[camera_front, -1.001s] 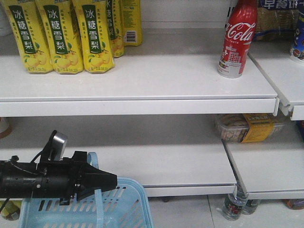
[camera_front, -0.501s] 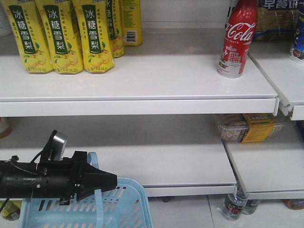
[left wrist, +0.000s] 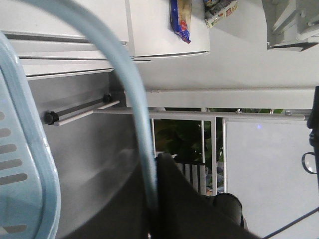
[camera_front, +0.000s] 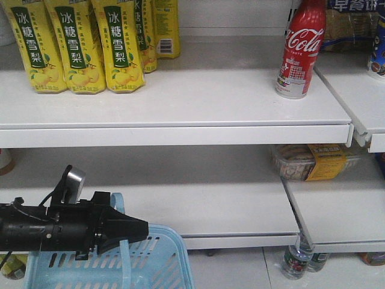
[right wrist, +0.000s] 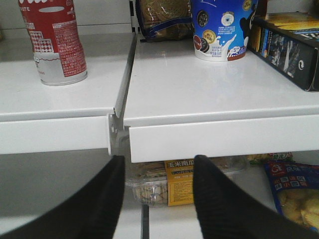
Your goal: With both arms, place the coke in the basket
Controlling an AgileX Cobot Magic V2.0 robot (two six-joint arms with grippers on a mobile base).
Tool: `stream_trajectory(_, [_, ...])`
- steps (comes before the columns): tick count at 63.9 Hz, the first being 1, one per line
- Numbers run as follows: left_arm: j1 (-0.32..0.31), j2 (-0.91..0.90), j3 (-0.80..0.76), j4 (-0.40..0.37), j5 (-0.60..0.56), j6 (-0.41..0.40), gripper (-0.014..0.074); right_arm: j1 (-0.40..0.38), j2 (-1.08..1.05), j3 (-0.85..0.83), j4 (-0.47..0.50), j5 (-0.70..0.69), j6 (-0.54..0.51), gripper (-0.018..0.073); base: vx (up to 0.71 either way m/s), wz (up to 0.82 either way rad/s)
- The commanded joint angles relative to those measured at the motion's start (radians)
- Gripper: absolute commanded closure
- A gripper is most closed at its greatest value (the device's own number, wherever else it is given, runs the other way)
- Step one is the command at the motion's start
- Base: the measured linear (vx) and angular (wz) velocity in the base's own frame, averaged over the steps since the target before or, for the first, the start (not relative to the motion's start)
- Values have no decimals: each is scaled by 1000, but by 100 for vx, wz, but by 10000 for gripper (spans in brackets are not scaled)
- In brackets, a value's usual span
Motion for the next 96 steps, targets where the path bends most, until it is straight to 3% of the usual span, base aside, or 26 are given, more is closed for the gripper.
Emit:
stream_trajectory(1, [-7,-34,-24,-62,60,9,602,-1,6,-34,-11,-86,-10,110,0,0])
stream_trajectory(11, [-7,-34,-24,-62,60,9,602,-1,6,-34,-11,-115,-10,-24,0,0])
stream_trajectory(17, [-7,-34,-24,-62,60,9,602,-1,6,-34,-11,-132,-10,-52,0,0])
stream_trajectory(46, [-7,-34,-24,-62,60,9,602,6,9,-98,66,-168,22,20,0,0])
stream_trajectory(69, [-7,-34,-24,-62,60,9,602,292,209,-345,-90,-188,-7,27,0,0])
stream_trajectory(96, [-7,-34,-24,-62,60,9,602,289,462,-577,-38,-226,-15,27,0,0])
